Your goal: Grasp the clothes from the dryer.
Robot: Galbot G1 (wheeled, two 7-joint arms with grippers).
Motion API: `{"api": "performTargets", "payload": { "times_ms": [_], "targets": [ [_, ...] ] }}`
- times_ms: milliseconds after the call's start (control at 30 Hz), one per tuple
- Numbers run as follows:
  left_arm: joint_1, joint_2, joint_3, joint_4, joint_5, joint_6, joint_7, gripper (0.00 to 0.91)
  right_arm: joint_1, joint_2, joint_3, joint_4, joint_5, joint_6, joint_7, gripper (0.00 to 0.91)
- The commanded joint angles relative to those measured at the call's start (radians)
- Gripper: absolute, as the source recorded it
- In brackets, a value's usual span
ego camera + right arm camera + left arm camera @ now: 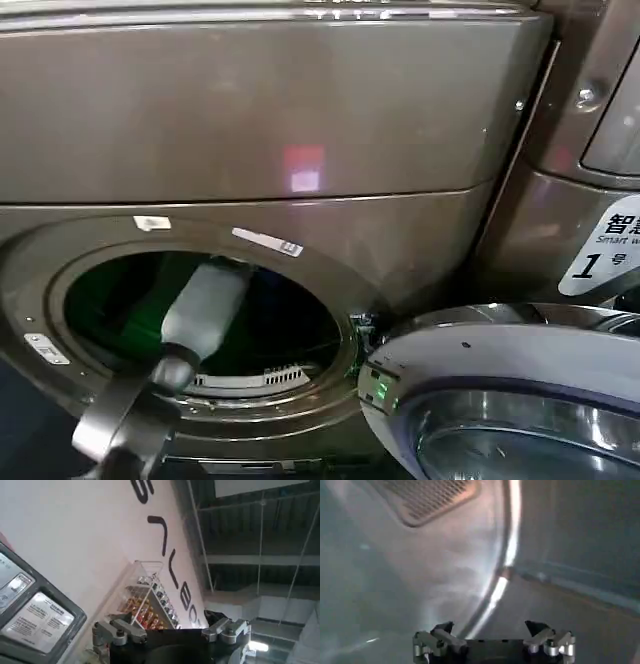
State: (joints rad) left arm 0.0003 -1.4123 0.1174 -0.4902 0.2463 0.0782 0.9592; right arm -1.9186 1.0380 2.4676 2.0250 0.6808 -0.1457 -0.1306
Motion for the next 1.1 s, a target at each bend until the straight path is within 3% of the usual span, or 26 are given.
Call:
{"api": "performTargets", "payload": {
  "times_ms": [33,533,800,967,1000,1033,1100],
  "targets": [
    [-0.044,-0.002,0.056,0.067,0.233,-0.082,0.231,0.907,0.004,0.002,-0.007,0.003,-0.002,0.0,0.0,0.907],
    [-0.083,-0.003,0.12,0.127,0.348,-0.157,0.332,0.907,0.03,0.002,-0.04,0.011,-0.008,-0.001,0.001,0.907],
    [-0.087,-0.005,0.132,0.162,0.299,-0.075,0.387,0.907,0.031,0.001,-0.042,0.01,-0.009,-0.001,0.001,0.907],
    [-0.077,-0.001,0.143,0.176,0.297,-0.082,0.387,0.907,0.03,0.002,-0.041,0.011,-0.009,0.0,0.001,0.907],
    [-0.076,0.0,0.142,0.176,0.293,-0.083,0.387,0.603,0.031,0.002,-0.041,0.011,-0.009,0.0,0.001,0.907],
    [-0.077,0.003,0.142,0.173,0.285,-0.084,0.387,0.193,0.03,0.002,-0.041,0.012,-0.009,0.0,0.001,0.907],
    [-0.081,0.005,0.143,0.172,0.282,-0.085,0.387,0.023,0.03,0.002,-0.041,0.015,-0.009,-0.001,0.001,0.907]
  ]
}}
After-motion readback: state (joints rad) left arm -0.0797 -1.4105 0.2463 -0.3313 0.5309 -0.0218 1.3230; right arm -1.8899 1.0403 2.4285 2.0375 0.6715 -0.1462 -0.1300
